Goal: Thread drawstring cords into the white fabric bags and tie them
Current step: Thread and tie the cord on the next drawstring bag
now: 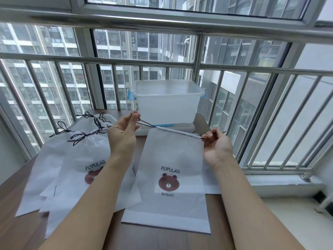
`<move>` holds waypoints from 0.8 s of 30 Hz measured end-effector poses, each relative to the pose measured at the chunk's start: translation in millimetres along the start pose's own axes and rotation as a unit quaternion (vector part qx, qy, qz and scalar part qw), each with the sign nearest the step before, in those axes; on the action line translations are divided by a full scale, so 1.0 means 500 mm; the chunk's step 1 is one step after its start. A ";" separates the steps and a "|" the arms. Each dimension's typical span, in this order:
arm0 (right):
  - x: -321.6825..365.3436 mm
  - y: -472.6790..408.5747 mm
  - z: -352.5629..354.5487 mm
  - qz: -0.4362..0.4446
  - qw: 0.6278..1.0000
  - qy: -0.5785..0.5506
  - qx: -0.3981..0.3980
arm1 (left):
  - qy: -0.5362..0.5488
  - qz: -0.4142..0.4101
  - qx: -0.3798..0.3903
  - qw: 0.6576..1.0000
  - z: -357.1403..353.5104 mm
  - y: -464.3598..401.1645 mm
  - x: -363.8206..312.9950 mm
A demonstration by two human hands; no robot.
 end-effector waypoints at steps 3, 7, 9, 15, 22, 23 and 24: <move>0.003 -0.001 0.008 0.003 1.000 -0.027 -0.016 | 0.082 0.038 0.016 0.996 -0.002 -0.003 -0.006; 0.018 -0.015 0.025 0.002 0.995 -0.081 -0.050 | 0.143 0.078 -0.024 0.986 0.004 -0.009 -0.009; 0.040 -0.021 0.040 0.022 0.993 -0.083 -0.082 | 0.143 0.078 -0.060 0.985 0.021 -0.019 -0.015; 0.124 -0.006 0.098 0.154 0.954 0.057 -0.249 | 0.030 -0.026 -0.168 0.985 0.091 -0.055 -0.045; 0.081 0.025 -0.014 0.209 0.942 0.261 0.034 | 0.026 -0.009 -0.004 1.000 0.006 -0.016 -0.019; 0.049 0.034 -0.037 0.213 0.908 0.353 0.080 | 0.034 0.017 0.034 0.999 -0.013 -0.006 -0.010; 0.019 0.047 -0.055 0.232 0.856 0.448 0.115 | 0.046 0.044 0.069 0.996 -0.032 0.003 0.000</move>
Point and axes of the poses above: each hand's wrist, its own y-axis away from the middle knuckle, its own z-axis out of the back of the hand, x = y × z, the point moved 6 cm from there along -y, towards the middle knuckle, and after that the axes turned 6 degrees about -x, right-handed, at the moved point
